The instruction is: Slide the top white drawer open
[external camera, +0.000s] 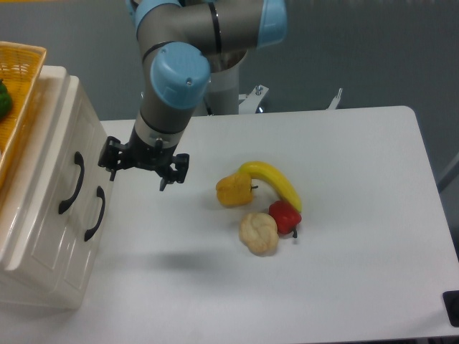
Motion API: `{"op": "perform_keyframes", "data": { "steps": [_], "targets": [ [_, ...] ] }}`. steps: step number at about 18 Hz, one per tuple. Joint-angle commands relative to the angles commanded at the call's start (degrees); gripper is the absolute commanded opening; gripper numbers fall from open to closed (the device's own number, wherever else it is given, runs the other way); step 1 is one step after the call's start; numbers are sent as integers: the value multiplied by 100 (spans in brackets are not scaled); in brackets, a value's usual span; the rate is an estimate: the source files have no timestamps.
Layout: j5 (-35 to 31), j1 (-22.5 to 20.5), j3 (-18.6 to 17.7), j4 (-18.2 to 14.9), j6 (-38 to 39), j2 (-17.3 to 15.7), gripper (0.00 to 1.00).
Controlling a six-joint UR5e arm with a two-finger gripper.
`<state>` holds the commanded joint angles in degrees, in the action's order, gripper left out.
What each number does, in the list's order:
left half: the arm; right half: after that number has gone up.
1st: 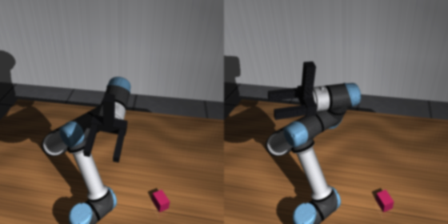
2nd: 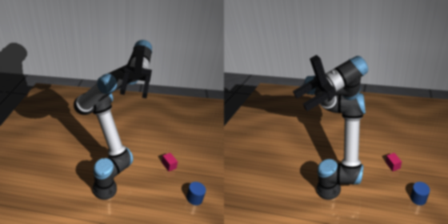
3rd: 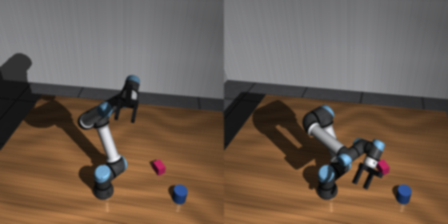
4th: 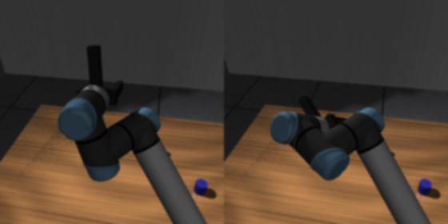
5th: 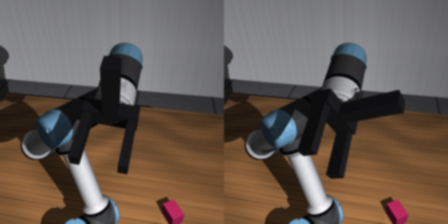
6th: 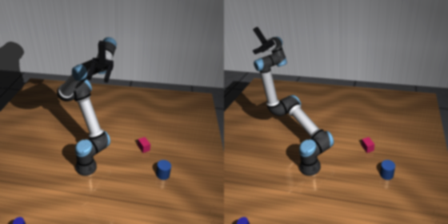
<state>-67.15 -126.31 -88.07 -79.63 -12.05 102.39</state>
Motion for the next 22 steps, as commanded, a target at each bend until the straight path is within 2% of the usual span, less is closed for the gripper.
{"op": "perform_keyframes", "data": {
  "steps": [11,22],
  "targets": [
    [26,343,0,0,97,211,100],
    [141,361,-17,0,106,255,100]
  ]
}}
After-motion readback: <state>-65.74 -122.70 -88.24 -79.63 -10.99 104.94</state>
